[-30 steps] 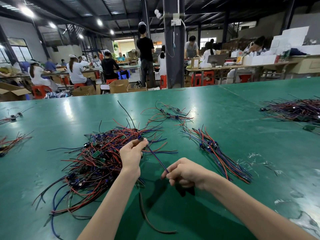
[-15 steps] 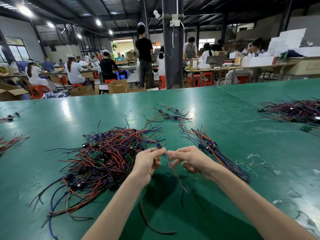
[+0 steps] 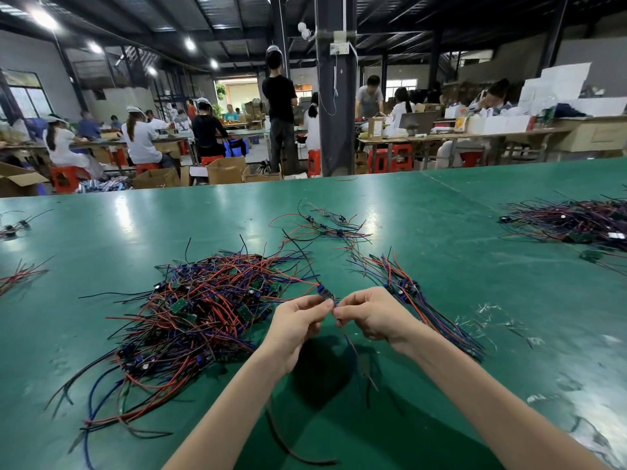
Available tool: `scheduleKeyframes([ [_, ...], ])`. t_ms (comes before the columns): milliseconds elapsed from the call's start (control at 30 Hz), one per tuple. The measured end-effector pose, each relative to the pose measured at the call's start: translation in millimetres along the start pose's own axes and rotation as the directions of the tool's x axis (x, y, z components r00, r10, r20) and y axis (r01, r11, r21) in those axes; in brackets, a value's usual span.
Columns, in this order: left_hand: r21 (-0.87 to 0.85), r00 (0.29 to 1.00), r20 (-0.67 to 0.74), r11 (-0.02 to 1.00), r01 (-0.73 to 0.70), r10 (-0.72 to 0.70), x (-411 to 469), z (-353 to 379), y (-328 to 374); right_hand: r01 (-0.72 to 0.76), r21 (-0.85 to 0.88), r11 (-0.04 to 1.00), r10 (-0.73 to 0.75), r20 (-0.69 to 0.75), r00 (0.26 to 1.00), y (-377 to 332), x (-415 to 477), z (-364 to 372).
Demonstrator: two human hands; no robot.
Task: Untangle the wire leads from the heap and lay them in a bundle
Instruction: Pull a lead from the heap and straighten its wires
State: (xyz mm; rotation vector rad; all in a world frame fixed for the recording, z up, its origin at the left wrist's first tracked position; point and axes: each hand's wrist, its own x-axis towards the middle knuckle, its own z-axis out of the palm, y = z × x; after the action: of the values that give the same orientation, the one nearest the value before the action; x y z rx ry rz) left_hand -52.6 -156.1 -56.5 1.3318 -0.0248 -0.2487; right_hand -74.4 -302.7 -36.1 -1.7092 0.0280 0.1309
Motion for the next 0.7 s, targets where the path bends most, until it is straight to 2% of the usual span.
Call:
scheduleKeyframes([
  [100,0.034,1.0,0.023,0.999,0.007,-0.008,0.4,0.3,-0.4,0.017,0.052,0.998,-0.013,-0.074,0.997,-4.1,3.8,-10.9],
  [233,0.047,1.0,0.018,0.999,0.014,-0.014,1.4,-0.6,-0.4,0.06,0.094,0.994,-0.032,-0.274,0.961,-7.9,11.8,-38.6],
  [333,0.045,1.0,0.012,0.999,0.006,-0.006,1.4,-1.6,-0.1,-0.061,-0.163,0.985,-0.014,-0.423,0.906,-2.4,14.6,-65.7],
  [433,0.048,1.0,-0.002,0.999,0.005,-0.005,0.8,-2.9,0.5,-0.263,-0.403,0.877,0.03,-0.501,0.865,3.8,13.1,-85.3],
  [700,0.02,0.999,-0.045,1.0,0.011,-0.01,-0.4,-4.0,2.7,-0.432,-0.579,0.692,0.045,-0.562,0.826,4.3,15.0,-86.8],
])
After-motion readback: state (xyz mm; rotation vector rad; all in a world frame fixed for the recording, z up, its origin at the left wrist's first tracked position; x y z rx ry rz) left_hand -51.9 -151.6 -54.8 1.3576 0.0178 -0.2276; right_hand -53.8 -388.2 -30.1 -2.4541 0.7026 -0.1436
